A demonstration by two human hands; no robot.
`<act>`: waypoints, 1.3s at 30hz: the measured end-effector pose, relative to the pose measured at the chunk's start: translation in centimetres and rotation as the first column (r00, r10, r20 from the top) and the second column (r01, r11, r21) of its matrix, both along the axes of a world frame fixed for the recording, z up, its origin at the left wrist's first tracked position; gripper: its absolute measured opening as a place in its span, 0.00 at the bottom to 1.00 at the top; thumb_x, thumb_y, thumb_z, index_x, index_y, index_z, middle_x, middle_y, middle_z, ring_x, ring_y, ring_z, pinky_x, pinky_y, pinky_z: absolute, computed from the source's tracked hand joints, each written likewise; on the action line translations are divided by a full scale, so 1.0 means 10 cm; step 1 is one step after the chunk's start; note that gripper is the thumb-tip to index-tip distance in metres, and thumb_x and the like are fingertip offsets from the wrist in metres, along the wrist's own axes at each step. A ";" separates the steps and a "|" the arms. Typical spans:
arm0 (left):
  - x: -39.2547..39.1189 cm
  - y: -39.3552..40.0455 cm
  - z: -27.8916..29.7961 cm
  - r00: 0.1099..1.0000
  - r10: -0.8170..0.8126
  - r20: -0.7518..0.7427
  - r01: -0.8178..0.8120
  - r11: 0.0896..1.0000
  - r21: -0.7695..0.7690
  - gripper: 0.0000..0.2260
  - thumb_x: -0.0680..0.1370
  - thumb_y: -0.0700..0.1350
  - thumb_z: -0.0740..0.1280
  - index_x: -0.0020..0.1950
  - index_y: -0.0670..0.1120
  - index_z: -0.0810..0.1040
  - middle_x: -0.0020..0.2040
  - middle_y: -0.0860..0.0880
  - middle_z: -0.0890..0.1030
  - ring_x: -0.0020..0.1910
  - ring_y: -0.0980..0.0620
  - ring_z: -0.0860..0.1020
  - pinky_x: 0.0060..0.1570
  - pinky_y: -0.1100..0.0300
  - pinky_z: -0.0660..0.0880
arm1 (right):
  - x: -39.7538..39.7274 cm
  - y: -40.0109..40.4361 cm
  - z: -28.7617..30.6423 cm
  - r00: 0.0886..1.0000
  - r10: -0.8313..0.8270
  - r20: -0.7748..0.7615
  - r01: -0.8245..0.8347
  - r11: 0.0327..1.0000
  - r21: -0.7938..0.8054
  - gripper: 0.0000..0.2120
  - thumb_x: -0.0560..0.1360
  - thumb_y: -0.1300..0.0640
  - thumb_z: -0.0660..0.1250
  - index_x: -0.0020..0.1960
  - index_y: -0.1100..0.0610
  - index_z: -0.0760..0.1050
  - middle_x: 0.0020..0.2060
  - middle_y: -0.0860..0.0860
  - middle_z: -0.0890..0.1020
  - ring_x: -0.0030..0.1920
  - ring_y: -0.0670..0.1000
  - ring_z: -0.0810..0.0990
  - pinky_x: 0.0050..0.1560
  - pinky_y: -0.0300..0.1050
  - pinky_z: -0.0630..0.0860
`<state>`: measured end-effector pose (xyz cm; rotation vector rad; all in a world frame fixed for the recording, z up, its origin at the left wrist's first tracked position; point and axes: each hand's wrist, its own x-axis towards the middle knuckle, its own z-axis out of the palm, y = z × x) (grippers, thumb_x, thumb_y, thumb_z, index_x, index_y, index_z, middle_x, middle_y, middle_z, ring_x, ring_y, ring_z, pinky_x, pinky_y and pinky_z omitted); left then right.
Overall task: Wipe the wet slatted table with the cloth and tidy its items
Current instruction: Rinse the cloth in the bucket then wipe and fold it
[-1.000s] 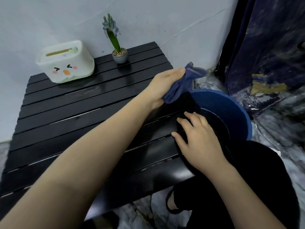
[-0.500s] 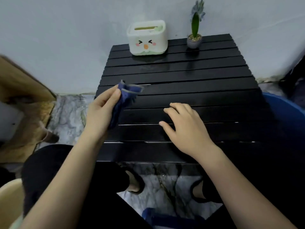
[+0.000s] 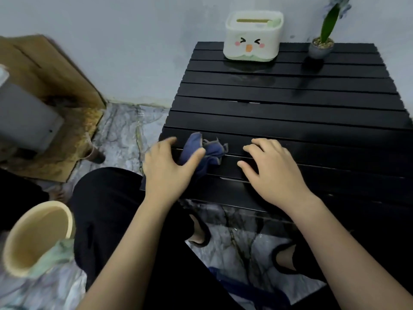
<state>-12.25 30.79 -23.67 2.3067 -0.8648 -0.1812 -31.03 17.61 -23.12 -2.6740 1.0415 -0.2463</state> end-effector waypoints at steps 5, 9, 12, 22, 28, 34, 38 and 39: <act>-0.03 -0.07 -0.01 0.998 -0.059 0.012 0.060 0.991 -0.122 0.11 0.77 0.52 0.70 0.40 0.46 0.78 0.43 0.49 0.80 0.48 0.47 0.78 0.51 0.49 0.74 | 0.02 0.03 -0.02 1.000 0.008 -0.016 -0.008 1.000 0.007 0.18 0.79 0.47 0.63 0.64 0.56 0.76 0.64 0.54 0.76 0.66 0.56 0.71 0.62 0.52 0.69; 0.04 -0.15 0.17 0.980 -0.072 -0.185 -0.004 0.924 -0.383 0.14 0.83 0.46 0.63 0.37 0.48 0.71 0.30 0.55 0.68 0.30 0.61 0.66 0.32 0.66 0.64 | 0.00 0.02 -0.01 1.000 0.007 -0.017 -0.007 1.000 0.003 0.19 0.79 0.47 0.63 0.64 0.57 0.76 0.64 0.54 0.76 0.66 0.56 0.71 0.62 0.52 0.69; 0.15 -0.32 0.43 0.991 -0.093 -0.091 0.045 0.901 -0.431 0.15 0.84 0.46 0.61 0.37 0.48 0.66 0.30 0.55 0.63 0.28 0.61 0.63 0.31 0.67 0.61 | -0.02 0.00 -0.01 1.000 0.007 -0.013 -0.007 1.000 0.001 0.19 0.79 0.47 0.63 0.64 0.57 0.77 0.64 0.54 0.76 0.66 0.56 0.72 0.62 0.52 0.69; 0.36 -0.60 1.08 0.808 -0.430 0.403 0.563 0.764 -0.315 0.07 0.83 0.52 0.61 0.55 0.53 0.76 0.43 0.64 0.74 0.44 0.65 0.73 0.46 0.69 0.69 | -0.05 -0.03 0.01 1.000 -0.001 -0.008 0.000 1.000 -0.005 0.18 0.79 0.47 0.63 0.63 0.57 0.77 0.63 0.53 0.76 0.64 0.56 0.73 0.60 0.51 0.69; 0.10 -0.10 0.29 0.636 -0.763 0.117 0.768 0.640 0.002 0.12 0.81 0.57 0.64 0.58 0.51 0.79 0.51 0.56 0.82 0.50 0.56 0.80 0.51 0.52 0.77 | -0.08 -0.06 -0.02 1.000 0.004 0.011 -0.003 1.000 -0.030 0.13 0.80 0.55 0.62 0.60 0.58 0.78 0.59 0.54 0.78 0.60 0.58 0.75 0.55 0.52 0.71; 0.36 -0.34 0.20 0.858 -0.477 0.189 0.486 0.874 -0.002 0.18 0.79 0.59 0.63 0.66 0.53 0.75 0.59 0.53 0.80 0.57 0.51 0.78 0.58 0.49 0.75 | -0.06 -0.05 -0.02 1.000 0.002 0.013 -0.002 1.000 -0.028 0.13 0.80 0.56 0.61 0.61 0.59 0.78 0.60 0.55 0.78 0.61 0.58 0.74 0.55 0.53 0.71; 0.27 -0.40 0.07 0.888 -0.429 0.167 0.374 0.884 0.280 0.36 0.78 0.67 0.54 0.80 0.47 0.57 0.78 0.42 0.64 0.77 0.41 0.61 0.75 0.46 0.59 | -0.06 -0.03 -0.01 1.000 -0.004 0.021 0.005 1.000 -0.022 0.13 0.81 0.55 0.61 0.61 0.58 0.78 0.61 0.55 0.78 0.62 0.57 0.74 0.56 0.53 0.71; 0.17 -0.38 0.01 0.887 -0.449 0.112 0.396 0.861 0.318 0.39 0.76 0.70 0.50 0.81 0.49 0.53 0.81 0.43 0.58 0.80 0.42 0.56 0.77 0.45 0.54 | -0.06 -0.03 -0.02 1.000 -0.005 0.020 0.005 1.000 -0.021 0.13 0.81 0.55 0.61 0.61 0.58 0.78 0.61 0.55 0.78 0.62 0.57 0.74 0.56 0.53 0.71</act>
